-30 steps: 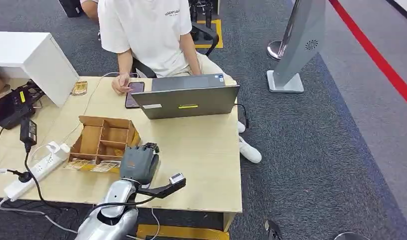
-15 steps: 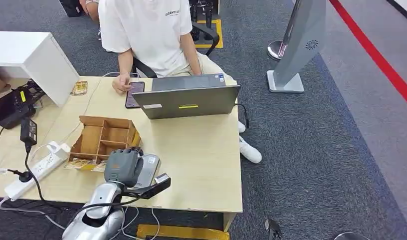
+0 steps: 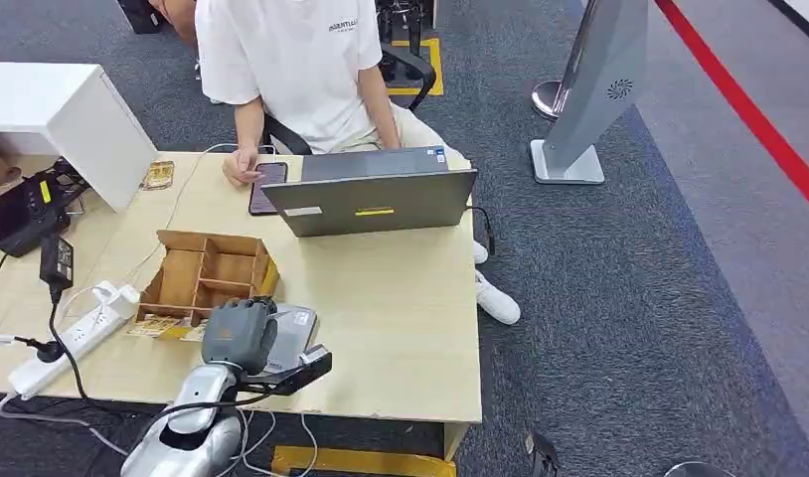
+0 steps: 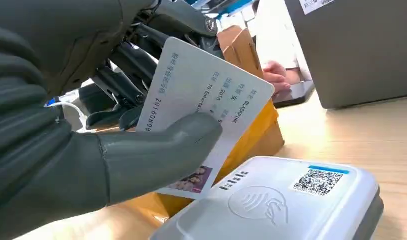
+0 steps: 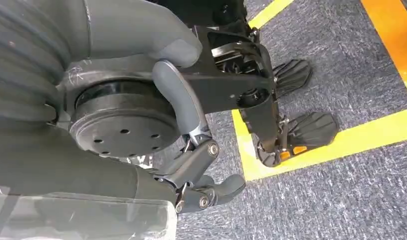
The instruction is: Pass the card to the sensor for recognition and then transmit it.
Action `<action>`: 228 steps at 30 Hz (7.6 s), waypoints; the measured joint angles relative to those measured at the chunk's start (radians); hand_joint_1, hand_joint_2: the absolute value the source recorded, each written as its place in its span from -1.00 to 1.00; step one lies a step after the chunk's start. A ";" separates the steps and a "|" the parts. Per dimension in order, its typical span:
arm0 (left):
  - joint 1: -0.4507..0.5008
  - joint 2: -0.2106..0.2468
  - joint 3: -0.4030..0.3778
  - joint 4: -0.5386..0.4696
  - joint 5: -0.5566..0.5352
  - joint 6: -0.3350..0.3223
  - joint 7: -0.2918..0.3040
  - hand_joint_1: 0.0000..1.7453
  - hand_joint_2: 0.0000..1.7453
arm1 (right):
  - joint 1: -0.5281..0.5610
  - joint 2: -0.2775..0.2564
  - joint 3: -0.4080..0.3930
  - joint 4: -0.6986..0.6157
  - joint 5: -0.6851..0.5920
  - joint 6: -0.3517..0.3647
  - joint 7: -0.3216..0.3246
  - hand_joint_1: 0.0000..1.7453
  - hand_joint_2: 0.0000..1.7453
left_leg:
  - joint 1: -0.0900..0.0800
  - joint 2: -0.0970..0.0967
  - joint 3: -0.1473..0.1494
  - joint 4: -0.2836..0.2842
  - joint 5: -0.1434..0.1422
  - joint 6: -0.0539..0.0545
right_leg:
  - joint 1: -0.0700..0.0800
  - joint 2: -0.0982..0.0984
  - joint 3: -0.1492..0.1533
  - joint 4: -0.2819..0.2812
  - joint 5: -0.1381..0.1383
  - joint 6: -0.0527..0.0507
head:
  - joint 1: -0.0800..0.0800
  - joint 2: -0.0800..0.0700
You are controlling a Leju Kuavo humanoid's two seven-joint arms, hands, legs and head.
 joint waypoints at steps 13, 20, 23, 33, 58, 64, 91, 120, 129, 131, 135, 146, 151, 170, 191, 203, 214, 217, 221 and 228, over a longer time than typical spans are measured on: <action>-0.043 -0.011 0.003 0.008 0.106 -0.067 -0.156 1.00 1.00 | -0.014 0.000 -0.005 -0.001 0.016 0.000 -0.001 -1.00 1.00 | 0.000 0.000 0.000 0.000 0.000 0.000 | 0.000 0.000 0.000 0.000 0.000 0.000 | 0.000 0.000; -0.152 -0.050 0.002 -0.101 0.147 -0.007 -0.174 1.00 1.00 | -0.013 0.000 -0.029 -0.001 0.016 0.000 -0.038 -1.00 1.00 | 0.000 -0.001 0.000 0.001 0.000 0.000 | 0.000 -0.001 0.000 0.000 0.001 0.000 | 0.000 0.000; -0.220 -0.076 0.001 -0.133 0.129 0.017 -0.149 1.00 1.00 | -0.012 0.000 -0.036 -0.001 0.021 0.000 -0.045 -1.00 1.00 | 0.000 -0.001 0.000 0.001 0.001 0.000 | 0.000 -0.001 0.000 0.000 0.001 0.000 | 0.000 0.000; -0.614 -0.122 0.013 0.087 0.038 0.171 -0.049 1.00 1.00 | -0.042 0.011 -0.040 -0.001 0.093 0.000 -0.003 -1.00 1.00 | 0.000 0.000 -0.001 0.001 0.003 0.001 | 0.001 -0.001 0.000 0.001 0.002 -0.001 | 0.000 0.000; -0.857 -0.136 0.116 0.586 0.027 0.085 -0.010 -1.00 1.00 | -0.078 0.068 -0.021 0.001 0.107 0.000 0.031 -1.00 1.00 | 0.000 0.000 -0.002 0.001 0.003 0.000 | 0.000 -0.001 -0.001 0.002 0.002 -0.001 | 0.000 0.000; -0.835 -0.135 0.124 0.587 0.020 0.118 -0.068 -1.00 1.00 | -0.078 0.068 -0.022 0.001 0.101 0.000 0.031 -1.00 1.00 | 0.000 -0.001 -0.002 0.001 0.003 0.000 | 0.000 -0.001 -0.001 0.002 0.002 -0.001 | 0.000 0.000; 0.136 0.339 0.223 -0.344 0.052 0.256 -0.242 -1.00 1.00 | 0.004 0.003 -0.119 -0.009 0.073 0.000 -0.008 -1.00 1.00 | 0.000 0.007 -0.001 -0.002 0.000 -0.001 | 0.000 0.006 -0.004 0.001 0.000 -0.003 | 0.000 0.000; 0.239 0.283 0.220 -0.336 -0.013 0.107 -0.219 -1.00 1.00 | 0.008 0.000 -0.145 -0.020 0.094 0.000 -0.002 -1.00 1.00 | 0.000 0.007 -0.001 -0.002 0.000 -0.002 | 0.000 0.006 -0.004 0.001 0.000 -0.003 | 0.000 0.000; 0.200 0.241 0.210 -0.247 -0.017 0.085 -0.198 -1.00 1.00 | 0.002 0.000 -0.145 -0.021 0.113 0.000 0.011 -1.00 1.00 | 0.000 0.006 -0.002 -0.002 0.000 -0.001 | 0.000 0.005 -0.004 0.001 0.000 -0.003 | 0.000 0.000; 0.188 0.229 0.208 -0.213 -0.025 0.089 -0.184 -1.00 1.00 | -0.001 0.000 -0.145 -0.021 0.125 0.000 0.013 -1.00 1.00 | 0.000 0.007 -0.001 -0.002 0.000 -0.001 | 0.000 0.005 -0.004 0.001 0.000 -0.003 | 0.000 0.000; 0.171 0.214 0.206 -0.173 -0.035 0.097 -0.179 -1.00 1.00 | -0.001 0.000 -0.147 -0.021 0.128 0.000 0.013 -1.00 1.00 | 0.000 0.006 -0.001 -0.001 0.000 -0.001 | 0.000 0.005 -0.004 0.001 0.000 -0.003 | 0.000 0.000; 0.152 0.188 0.205 -0.129 -0.038 0.097 -0.174 1.00 1.00 | -0.002 0.000 -0.153 -0.021 0.143 0.000 0.013 -1.00 1.00 | 0.000 0.006 -0.002 -0.001 0.000 -0.001 | 0.000 0.005 -0.004 0.001 0.000 -0.003 | 0.000 0.000; 0.149 0.187 0.205 -0.122 -0.030 0.095 -0.183 1.00 1.00 | -0.002 0.000 -0.154 -0.021 0.145 0.000 0.012 -1.00 1.00 | 0.000 0.006 -0.002 -0.001 0.000 -0.001 | 0.000 0.004 -0.004 0.001 0.000 -0.003 | 0.000 0.000; 0.161 0.174 0.205 -0.149 -0.028 0.139 -0.208 1.00 1.00 | 0.004 -0.001 -0.182 -0.021 0.157 0.000 -0.001 -1.00 1.00 | 0.000 0.006 -0.002 -0.001 0.000 -0.001 | 0.000 0.004 -0.004 0.001 0.000 -0.003 | 0.000 0.000; 0.028 0.144 0.134 -0.606 -0.026 0.358 -0.283 1.00 1.00 | 0.035 -0.017 -0.268 -0.021 0.206 0.000 -0.038 -1.00 1.00 | 0.000 0.000 -0.004 -0.001 0.004 0.000 | 0.000 -0.002 -0.006 0.000 0.003 -0.001 | 0.000 0.000; -0.355 -0.061 0.069 -0.228 -0.149 0.346 -0.171 1.00 1.00 | -0.031 0.018 -0.221 -0.021 0.264 0.000 -0.007 -1.00 1.00 | -0.001 0.000 -0.008 0.001 0.009 0.001 | -0.001 0.000 -0.008 0.000 0.010 0.001 | 0.000 0.000; -0.645 -0.193 0.067 0.306 -0.262 0.393 -0.026 1.00 1.00 | -0.092 0.080 -0.158 -0.016 0.338 -0.003 0.072 -1.00 1.00 | 0.000 0.000 -0.012 0.001 0.012 0.002 | -0.001 0.000 -0.011 0.001 0.011 0.001 | 0.000 0.000; -0.679 -0.205 0.068 0.378 -0.250 0.386 -0.022 1.00 1.00 | -0.094 0.091 -0.146 -0.014 0.340 -0.003 0.082 -1.00 1.00 | 0.000 0.000 -0.012 0.001 0.011 0.002 | -0.001 0.000 -0.012 0.001 0.011 0.001 | 0.000 0.000; -0.706 -0.218 0.071 0.447 -0.240 0.379 -0.016 -1.00 1.00 | -0.101 0.098 -0.143 -0.013 0.337 -0.003 0.093 -1.00 1.00 | -0.001 0.000 -0.013 0.001 0.011 0.002 | -0.001 0.000 -0.012 0.001 0.011 0.001 | 0.000 0.000; -0.726 -0.230 0.078 0.526 -0.214 0.385 -0.032 -1.00 1.00 | -0.112 0.101 -0.143 -0.012 0.319 -0.003 0.097 -1.00 1.00 | -0.001 0.000 -0.013 0.001 0.011 0.002 | -0.001 -0.001 -0.012 0.001 0.011 0.001 | -0.001 0.000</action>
